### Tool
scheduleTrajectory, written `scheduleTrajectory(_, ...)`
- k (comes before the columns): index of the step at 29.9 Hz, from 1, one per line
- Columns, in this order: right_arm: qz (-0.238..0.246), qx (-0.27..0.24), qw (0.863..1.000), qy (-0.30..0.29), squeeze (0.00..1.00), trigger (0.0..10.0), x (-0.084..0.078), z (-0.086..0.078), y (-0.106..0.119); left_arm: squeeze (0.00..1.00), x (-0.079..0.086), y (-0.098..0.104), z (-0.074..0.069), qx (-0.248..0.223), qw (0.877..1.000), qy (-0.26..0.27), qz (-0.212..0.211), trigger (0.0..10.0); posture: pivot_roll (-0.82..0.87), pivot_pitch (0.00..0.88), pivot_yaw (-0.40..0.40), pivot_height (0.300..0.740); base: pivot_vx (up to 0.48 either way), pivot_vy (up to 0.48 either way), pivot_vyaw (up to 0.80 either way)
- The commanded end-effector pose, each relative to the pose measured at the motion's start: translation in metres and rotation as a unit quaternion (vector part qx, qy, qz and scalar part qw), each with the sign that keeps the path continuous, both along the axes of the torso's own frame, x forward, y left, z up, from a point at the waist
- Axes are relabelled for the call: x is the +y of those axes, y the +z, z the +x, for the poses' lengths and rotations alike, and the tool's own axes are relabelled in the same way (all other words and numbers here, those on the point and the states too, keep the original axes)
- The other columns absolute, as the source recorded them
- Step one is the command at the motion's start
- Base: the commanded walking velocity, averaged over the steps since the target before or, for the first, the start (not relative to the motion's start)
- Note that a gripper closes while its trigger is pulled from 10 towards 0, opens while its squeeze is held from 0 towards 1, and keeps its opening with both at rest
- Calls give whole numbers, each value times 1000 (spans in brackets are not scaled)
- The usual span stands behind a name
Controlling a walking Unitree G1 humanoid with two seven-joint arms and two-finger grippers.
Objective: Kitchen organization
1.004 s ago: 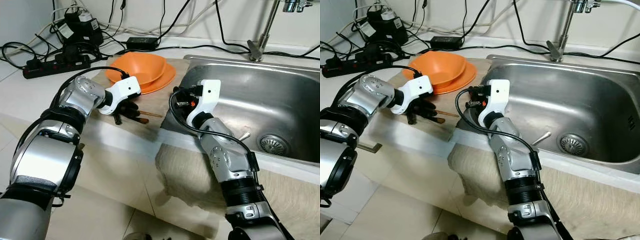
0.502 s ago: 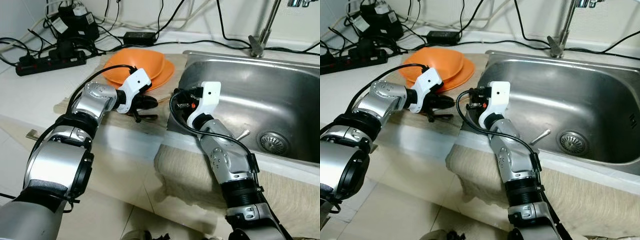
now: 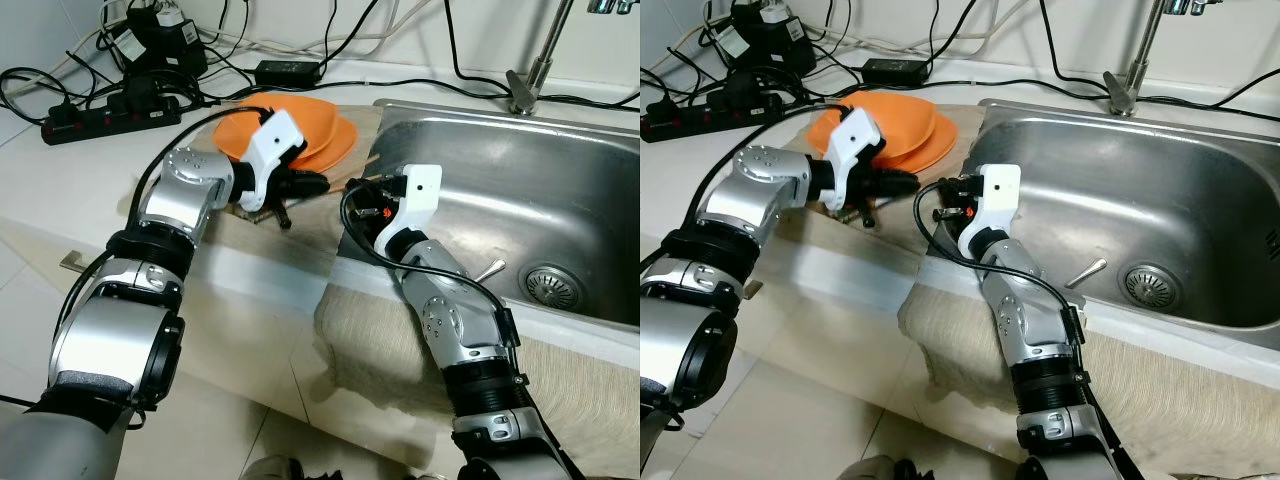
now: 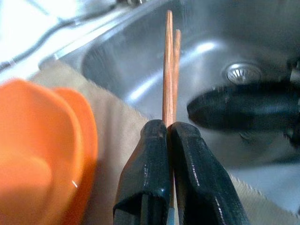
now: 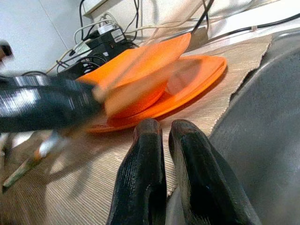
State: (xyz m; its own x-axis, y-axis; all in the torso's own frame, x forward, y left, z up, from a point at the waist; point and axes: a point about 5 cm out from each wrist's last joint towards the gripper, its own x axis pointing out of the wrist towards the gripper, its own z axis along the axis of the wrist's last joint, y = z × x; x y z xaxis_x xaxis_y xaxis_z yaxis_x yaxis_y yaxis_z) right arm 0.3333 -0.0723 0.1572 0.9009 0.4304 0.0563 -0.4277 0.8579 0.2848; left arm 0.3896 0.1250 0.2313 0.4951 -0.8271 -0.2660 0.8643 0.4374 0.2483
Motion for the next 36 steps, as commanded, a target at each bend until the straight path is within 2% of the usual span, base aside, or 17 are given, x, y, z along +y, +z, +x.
scheduleTrajectory(1, 10, 4, 1000, 3, 0, 10000, 2, 0, 0, 0, 4, 16, 3, -20, 1000, 13, -10, 0, 57, 25, 95, 740, 0, 0, 0)
scheduleTrajectory(7, 19, -1, 1000, 2, 0, 10000, 0, 0, 2, 0, 11, 23, 4, -32, 998, 44, -18, 0, 56, 26, 95, 740, 0, 0, 0)
scheduleTrajectory(12, 21, -2, 1000, 3, 0, 10000, 0, 0, 3, 0, 12, 22, 5, -34, 998, 52, -18, 0, 56, 27, 94, 740, 0, 0, 0)
scheduleTrajectory(16, 30, -2, 1000, 5, 0, 10000, 0, 0, 4, 0, 11, 29, 7, -44, 996, 64, -33, 0, 56, 27, 95, 740, 0, 0, 0)
scheduleTrajectory(20, 56, 5, 998, 9, 0, 10000, 0, 0, 4, 0, 3, 42, 8, -62, 993, 69, -78, 0, 58, 29, 97, 740, 0, 0, 0)
scheduleTrajectory(24, 94, 23, 995, 9, 0, 10000, -1, 2, 3, 0, -10, 61, 7, -91, 980, 75, -163, 0, 57, 29, 98, 740, 0, 0, 0)
scheduleTrajectory(28, 104, 32, 994, 9, 0, 10000, -2, 3, 0, 0, -16, 63, 8, -92, 973, 84, -194, 0, 55, 28, 97, 740, 0, 0, 0)
scheduleTrajectory(29, 104, 34, 994, 9, 553, 10000, -3, 3, -1, 0, -17, 62, 8, -92, 972, 85, -197, 0, 55, 28, 97, 740, 0, 0, 0)
scheduleTrajectory(30, 103, 37, 994, 7, 1000, 10000, -3, 4, -2, 0, -19, 60, 7, -86, 972, 84, -203, 0, 54, 29, 97, 740, 0, 0, 0)
scheduleTrajectory(36, 95, 60, 994, 6, 1000, 10000, 0, 5, -14, 0, -28, 38, 7, -48, 969, 96, -224, 0, 57, 32, 95, 740, 0, 0, 0)
